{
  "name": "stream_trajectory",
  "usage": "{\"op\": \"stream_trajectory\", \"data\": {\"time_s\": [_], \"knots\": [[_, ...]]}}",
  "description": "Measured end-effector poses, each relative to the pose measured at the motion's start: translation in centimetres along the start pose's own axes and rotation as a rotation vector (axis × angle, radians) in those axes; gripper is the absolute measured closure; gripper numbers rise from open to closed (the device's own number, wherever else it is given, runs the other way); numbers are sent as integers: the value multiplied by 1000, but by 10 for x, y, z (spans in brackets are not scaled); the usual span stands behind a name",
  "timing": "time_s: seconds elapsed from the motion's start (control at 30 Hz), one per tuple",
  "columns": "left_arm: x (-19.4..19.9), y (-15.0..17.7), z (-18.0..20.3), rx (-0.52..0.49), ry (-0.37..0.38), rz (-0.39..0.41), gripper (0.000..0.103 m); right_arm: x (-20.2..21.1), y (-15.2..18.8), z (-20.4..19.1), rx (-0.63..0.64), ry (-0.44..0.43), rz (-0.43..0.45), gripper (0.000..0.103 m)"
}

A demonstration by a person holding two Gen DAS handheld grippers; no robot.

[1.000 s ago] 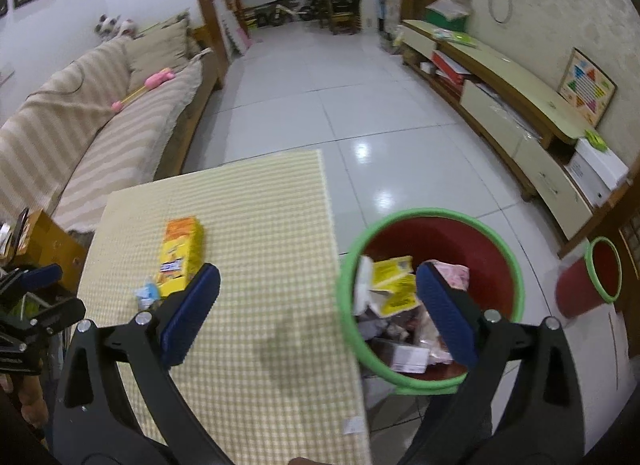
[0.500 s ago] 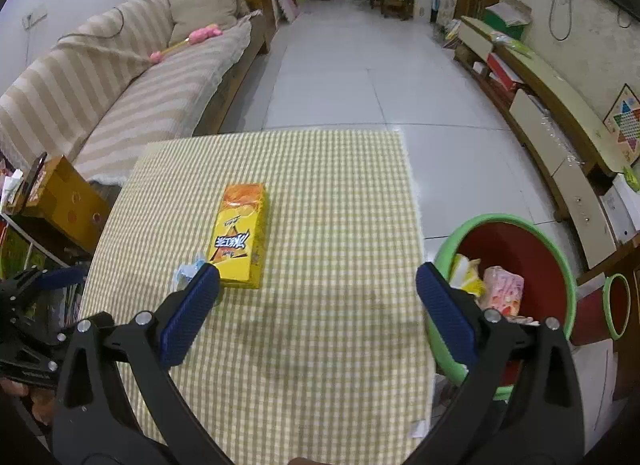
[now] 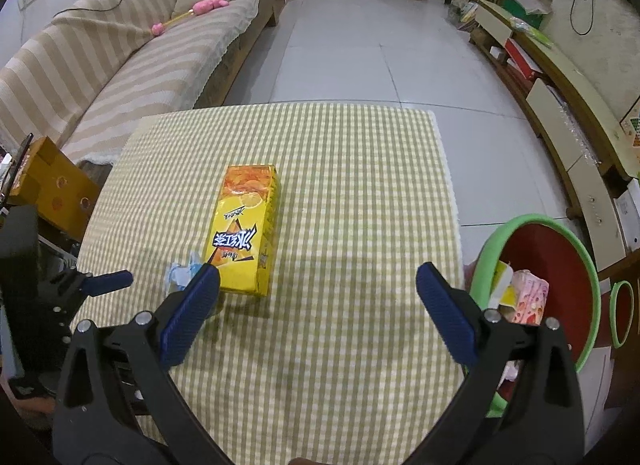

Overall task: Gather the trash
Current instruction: 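Grasp the blue-white wrapper with the left tool while the right tool grasps the yellow drink carton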

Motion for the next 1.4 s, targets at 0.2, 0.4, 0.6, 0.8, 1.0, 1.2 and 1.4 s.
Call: {"op": "stream_trajectory", "data": {"time_s": [0.2, 0.4, 0.6, 0.8, 1.0, 1.2, 1.4], "knots": [[-21, -5, 0, -38, -23, 4, 22, -23, -7, -7, -3, -26, -33, 6], [-35, -2, -15, -20, 3, 14, 55, -39, -13, -15, 11, -36, -53, 6], [-20, 3, -27, -13, 45, 51, 76, -61, -20, -35, 34, -63, -77, 6], [-4, 6, -49, 26, 37, 78, 77, -86, -21, -58, 69, -54, -115, 6], [12, 4, -73, 76, 26, 100, 77, -109, -20, -70, 86, -35, -164, 18], [19, 3, -85, 105, 9, 110, 77, -118, -15, -76, 86, -29, -190, 42], [31, 3, -83, 129, 2, 127, 77, -98, -5, -72, 79, -28, -171, 43]]}}
Point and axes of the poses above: each gripper's, at about its wrist camera, not at the fingertips, and x roughly against the way its jaws point, z to its right, y to its underside, the point moved 1 cm from there along -x, roughly the way its jaws point, and after that the axes turned 3 degrees about -z, right-handed, at the moved point
